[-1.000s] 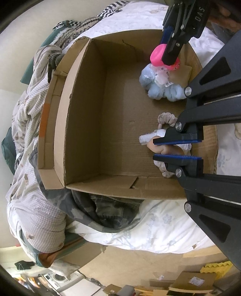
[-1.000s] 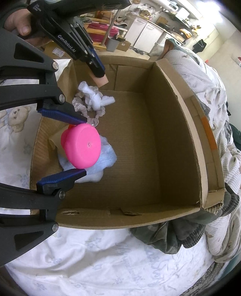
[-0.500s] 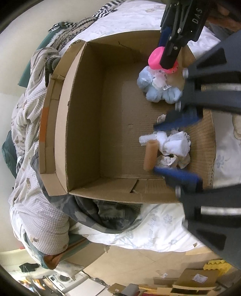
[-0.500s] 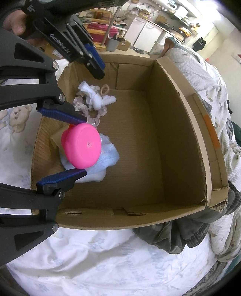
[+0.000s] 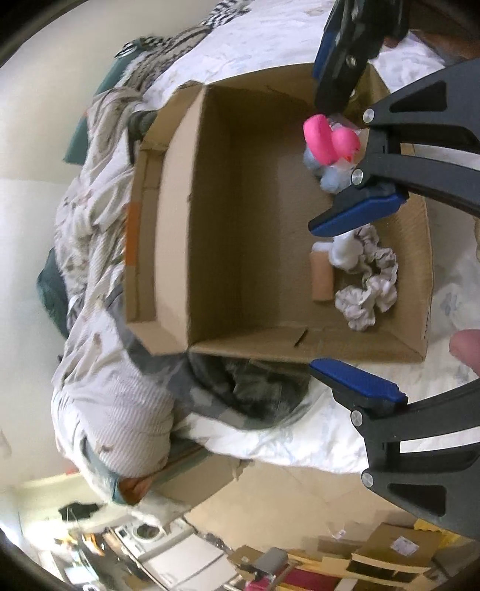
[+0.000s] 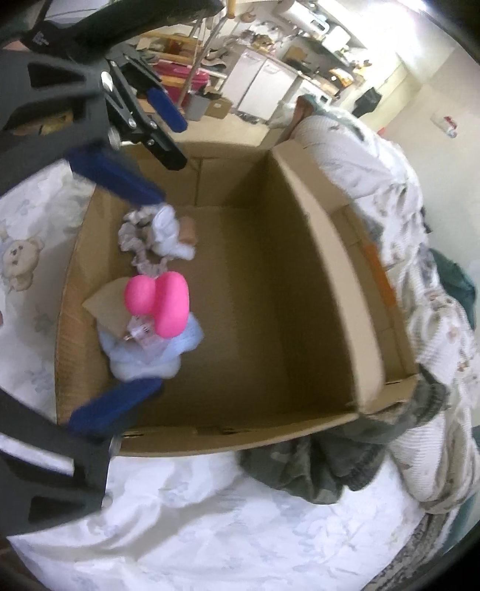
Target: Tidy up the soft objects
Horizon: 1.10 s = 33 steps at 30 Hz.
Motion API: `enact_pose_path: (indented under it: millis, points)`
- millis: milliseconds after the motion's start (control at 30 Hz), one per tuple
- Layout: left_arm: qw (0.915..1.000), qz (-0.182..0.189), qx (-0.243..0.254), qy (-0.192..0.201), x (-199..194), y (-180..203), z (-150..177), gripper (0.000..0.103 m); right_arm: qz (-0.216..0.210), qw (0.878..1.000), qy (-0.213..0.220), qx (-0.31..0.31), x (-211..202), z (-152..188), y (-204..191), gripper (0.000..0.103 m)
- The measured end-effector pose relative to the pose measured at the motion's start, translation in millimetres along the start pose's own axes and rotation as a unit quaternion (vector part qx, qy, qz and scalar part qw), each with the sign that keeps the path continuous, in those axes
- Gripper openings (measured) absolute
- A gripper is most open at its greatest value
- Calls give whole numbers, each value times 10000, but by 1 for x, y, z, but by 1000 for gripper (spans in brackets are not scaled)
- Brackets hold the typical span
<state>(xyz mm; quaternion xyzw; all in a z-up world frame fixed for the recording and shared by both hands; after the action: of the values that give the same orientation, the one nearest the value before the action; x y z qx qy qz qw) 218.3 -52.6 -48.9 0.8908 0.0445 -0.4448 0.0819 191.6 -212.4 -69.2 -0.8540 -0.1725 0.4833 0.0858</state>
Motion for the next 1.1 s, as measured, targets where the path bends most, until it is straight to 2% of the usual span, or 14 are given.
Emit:
enact_pose_path:
  millis: [67, 167, 233, 333, 500, 600, 833, 1100]
  points:
    - [9998, -63, -124, 105, -6, -7, -3, 67, 74, 9996, 262, -48, -10, -2, -2, 103]
    - [9993, -4, -300, 207, -16, -15, -5, 80, 144, 9983, 560, -73, -23, -4, -5, 103]
    - [9987, 32, -370, 349, -25, -19, -6, 82, 180, 9977, 657, -66, -28, -5, -5, 103]
    - [9980, -134, -274, 546, -37, -22, -6, 85, 254, 9962, 829, -86, -38, -3, -8, 103]
    - [9964, 18, -287, 800, -63, -31, -3, 101, 452, 9927, 1077, -315, -58, 5, -17, 103]
    - [9959, 19, -296, 858, -78, -39, 3, 102, 538, 9912, 1116, -463, -66, 11, -23, 103]
    - [9973, 104, -380, 613, -92, -59, 24, 102, 706, 9890, 1142, -627, -77, 31, -36, 103]
    - [9962, 127, -531, 682, -108, -70, 40, 102, 723, 9868, 1158, -876, -87, 51, -52, 103]
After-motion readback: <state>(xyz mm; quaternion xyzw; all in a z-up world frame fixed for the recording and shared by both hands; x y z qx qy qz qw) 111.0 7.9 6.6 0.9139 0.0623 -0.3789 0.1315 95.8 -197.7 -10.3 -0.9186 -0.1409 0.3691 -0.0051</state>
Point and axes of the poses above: each gripper's, at about its wrist camera, not at the fingertips, and x roughly the way its jaws point, y to its right, z to its underside, the point moved 3 cm from there along x, roughly the way its jaws point, and after that the axes turned 14 degrees about -x, right-handed, at the moved point
